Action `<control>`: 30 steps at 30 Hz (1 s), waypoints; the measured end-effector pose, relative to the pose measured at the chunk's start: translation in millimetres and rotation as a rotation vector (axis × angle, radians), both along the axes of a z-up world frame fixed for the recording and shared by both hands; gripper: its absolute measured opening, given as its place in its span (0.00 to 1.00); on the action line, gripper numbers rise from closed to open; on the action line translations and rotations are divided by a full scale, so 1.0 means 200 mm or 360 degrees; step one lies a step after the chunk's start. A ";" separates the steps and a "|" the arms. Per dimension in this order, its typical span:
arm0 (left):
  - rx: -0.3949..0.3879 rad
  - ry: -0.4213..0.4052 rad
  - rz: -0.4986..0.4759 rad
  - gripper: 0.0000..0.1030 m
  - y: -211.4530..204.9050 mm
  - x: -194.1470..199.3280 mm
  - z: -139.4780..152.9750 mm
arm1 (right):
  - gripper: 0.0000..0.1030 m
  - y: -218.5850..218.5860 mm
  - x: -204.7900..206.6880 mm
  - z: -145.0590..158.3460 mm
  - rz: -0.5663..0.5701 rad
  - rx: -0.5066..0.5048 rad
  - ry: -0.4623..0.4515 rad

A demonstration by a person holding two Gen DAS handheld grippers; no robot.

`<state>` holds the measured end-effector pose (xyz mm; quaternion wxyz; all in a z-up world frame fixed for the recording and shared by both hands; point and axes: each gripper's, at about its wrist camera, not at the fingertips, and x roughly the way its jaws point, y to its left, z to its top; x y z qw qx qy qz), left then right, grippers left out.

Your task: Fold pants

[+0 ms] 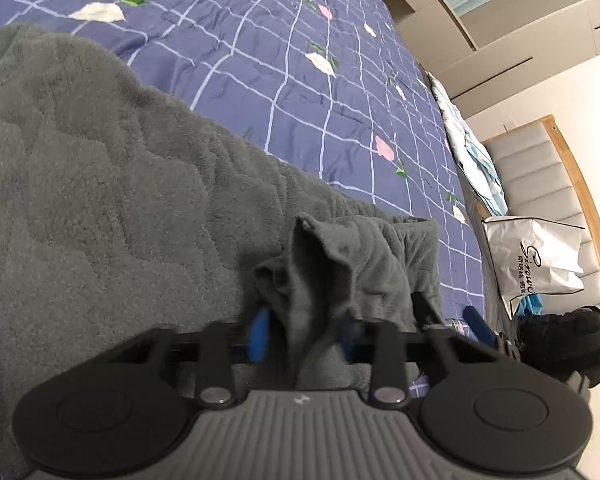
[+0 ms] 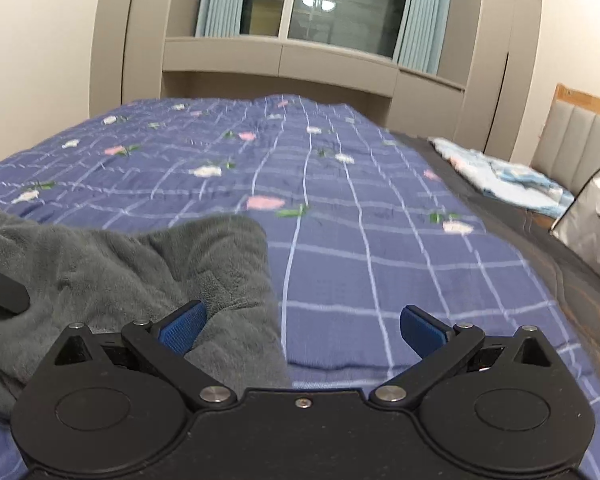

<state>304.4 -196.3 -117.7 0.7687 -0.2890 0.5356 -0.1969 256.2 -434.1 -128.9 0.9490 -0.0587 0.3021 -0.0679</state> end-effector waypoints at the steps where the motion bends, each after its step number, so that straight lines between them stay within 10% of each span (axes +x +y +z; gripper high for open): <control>1: -0.0014 0.0003 -0.0020 0.16 -0.01 0.00 0.00 | 0.99 0.00 0.01 -0.01 -0.0005 0.0012 0.0008; 30: 0.0116 -0.0272 -0.0113 0.04 -0.06 -0.17 0.34 | 0.99 0.13 -0.06 0.14 -0.0030 0.0002 0.0058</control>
